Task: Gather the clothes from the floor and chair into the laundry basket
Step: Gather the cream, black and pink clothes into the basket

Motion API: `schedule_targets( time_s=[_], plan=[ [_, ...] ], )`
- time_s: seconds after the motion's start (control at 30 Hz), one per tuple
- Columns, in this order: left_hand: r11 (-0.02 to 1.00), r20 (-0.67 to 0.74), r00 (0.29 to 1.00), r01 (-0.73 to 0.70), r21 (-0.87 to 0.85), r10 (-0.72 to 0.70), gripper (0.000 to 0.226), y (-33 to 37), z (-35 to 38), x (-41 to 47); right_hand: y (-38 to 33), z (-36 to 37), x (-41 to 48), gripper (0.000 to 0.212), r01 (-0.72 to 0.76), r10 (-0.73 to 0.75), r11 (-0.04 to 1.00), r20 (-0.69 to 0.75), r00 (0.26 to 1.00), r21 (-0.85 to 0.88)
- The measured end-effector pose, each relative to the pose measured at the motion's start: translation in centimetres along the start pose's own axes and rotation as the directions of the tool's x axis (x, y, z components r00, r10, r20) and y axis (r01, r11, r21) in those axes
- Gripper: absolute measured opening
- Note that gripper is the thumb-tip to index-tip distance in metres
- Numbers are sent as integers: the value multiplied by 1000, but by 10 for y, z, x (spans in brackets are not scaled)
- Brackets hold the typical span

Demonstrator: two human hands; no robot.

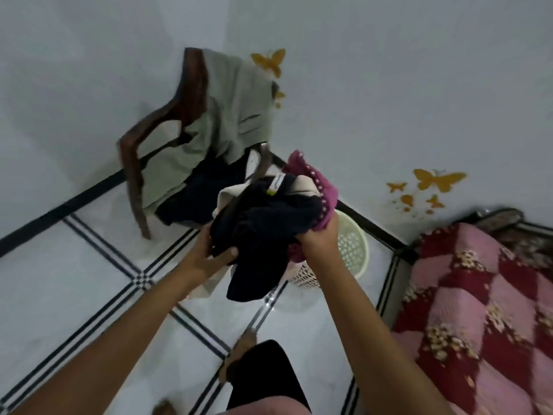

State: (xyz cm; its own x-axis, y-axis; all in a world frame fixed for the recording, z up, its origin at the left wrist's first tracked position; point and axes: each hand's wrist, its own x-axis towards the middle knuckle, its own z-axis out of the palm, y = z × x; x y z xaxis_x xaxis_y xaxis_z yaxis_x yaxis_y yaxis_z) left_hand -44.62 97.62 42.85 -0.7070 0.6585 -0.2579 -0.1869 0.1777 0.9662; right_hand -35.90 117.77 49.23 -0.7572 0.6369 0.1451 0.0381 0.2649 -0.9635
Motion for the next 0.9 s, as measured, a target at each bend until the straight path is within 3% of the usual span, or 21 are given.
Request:
schedule_targets(
  time_s=[0.07, 0.17, 0.27, 0.37, 0.43, 0.53, 0.57, 0.73, 0.83, 0.9],
  plan=[
    [997, 89, 994, 66, -31, -63, 92, 28, 63, 29, -6, -54, 21, 36, -7, 13, 999, -112, 994, 47],
    [990, 160, 977, 142, 27, -144, 103, 61, 138, 86, 7, -121, 60, 40, -41, 56, 996, -191, 980, 83],
    [983, 185, 967, 164, 85, -178, 79, 67, 189, 139, 40, -172, 95, 37, -93, 110, 992, -216, 970, 86],
    [969, 200, 953, 205, 137, -230, 117, 54, 243, 206, 96, -225, 147, 33, -191, 205, 978, -225, 953, 85],
    [960, 187, 947, 237, 150, -263, 123, 34, 269, 246, 130, -248, 169, 40, -254, 261, 965, -239, 935, 59],
    [942, 220, 924, 271, 200, -312, 65, -7, 306, 299, 194, -273, 203, 55, -348, 336, 937, -220, 916, -15],
    [937, 233, 918, 273, 218, -321, 61, -25, 317, 314, 217, -277, 211, 58, -378, 359, 924, -207, 910, -60],
    [823, 105, 873, 399, 405, -476, 71, -131, 330, 384, 366, -272, 221, 64, -534, 519, 834, -127, 845, -140],
    [683, -15, 904, 334, 650, -427, 73, -200, 312, 420, 468, -254, 204, 66, -679, 679, 703, -82, 729, -214],
    [573, -14, 902, 286, 768, -432, 95, -263, 297, 443, 530, -239, 190, 69, -761, 784, 585, -44, 619, -279]
  ],
)
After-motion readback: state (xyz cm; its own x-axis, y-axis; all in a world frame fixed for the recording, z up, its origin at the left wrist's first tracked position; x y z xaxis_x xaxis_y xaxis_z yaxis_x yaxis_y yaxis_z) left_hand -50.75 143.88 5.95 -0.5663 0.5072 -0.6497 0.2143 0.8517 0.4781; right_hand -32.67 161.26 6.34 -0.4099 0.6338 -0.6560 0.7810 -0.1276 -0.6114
